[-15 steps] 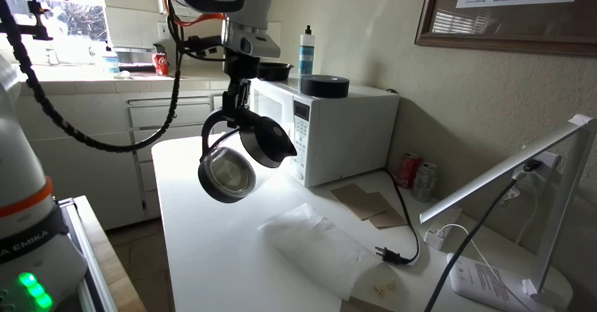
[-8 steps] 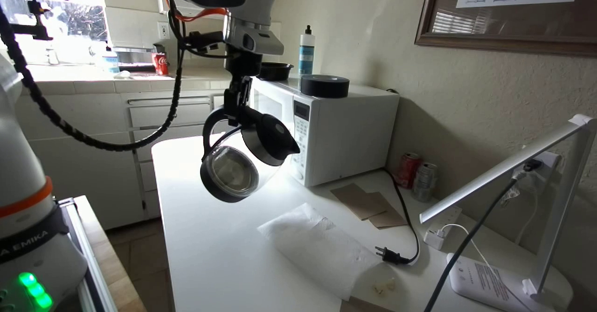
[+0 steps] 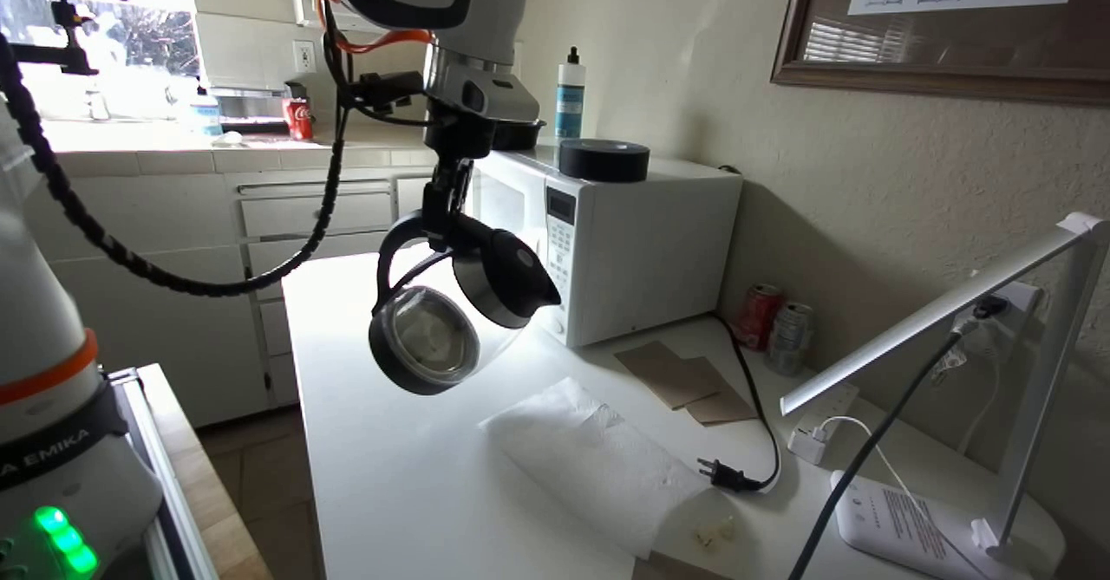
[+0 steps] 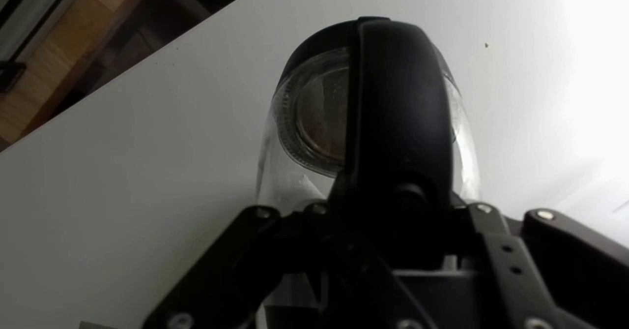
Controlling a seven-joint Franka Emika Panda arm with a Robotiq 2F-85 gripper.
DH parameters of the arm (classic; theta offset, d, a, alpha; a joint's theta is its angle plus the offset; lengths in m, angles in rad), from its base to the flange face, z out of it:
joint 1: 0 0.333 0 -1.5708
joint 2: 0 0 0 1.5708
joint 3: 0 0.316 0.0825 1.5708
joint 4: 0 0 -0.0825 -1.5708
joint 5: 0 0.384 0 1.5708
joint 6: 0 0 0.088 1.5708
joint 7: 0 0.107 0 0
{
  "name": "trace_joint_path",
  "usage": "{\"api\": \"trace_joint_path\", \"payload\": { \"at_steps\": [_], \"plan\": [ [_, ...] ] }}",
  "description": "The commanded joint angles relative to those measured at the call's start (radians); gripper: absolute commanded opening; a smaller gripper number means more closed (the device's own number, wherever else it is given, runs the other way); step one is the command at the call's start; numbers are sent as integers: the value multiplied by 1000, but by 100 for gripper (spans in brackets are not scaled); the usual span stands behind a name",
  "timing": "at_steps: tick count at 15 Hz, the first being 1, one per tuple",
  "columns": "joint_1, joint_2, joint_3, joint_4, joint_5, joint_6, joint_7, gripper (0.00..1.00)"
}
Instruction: Move the kettle to the back left side of the table.
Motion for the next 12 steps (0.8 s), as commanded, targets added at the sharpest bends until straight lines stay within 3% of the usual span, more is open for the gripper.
{"api": "trace_joint_path", "payload": {
  "at_steps": [1, 7, 12],
  "plan": [
    [-39, 8, -23, 48, -27, -22, -77, 13],
    [-86, 102, -67, 191, -191, -18, -263, 13],
    [-98, 203, -76, 341, -370, 1, -325, 13]
  ]
}}
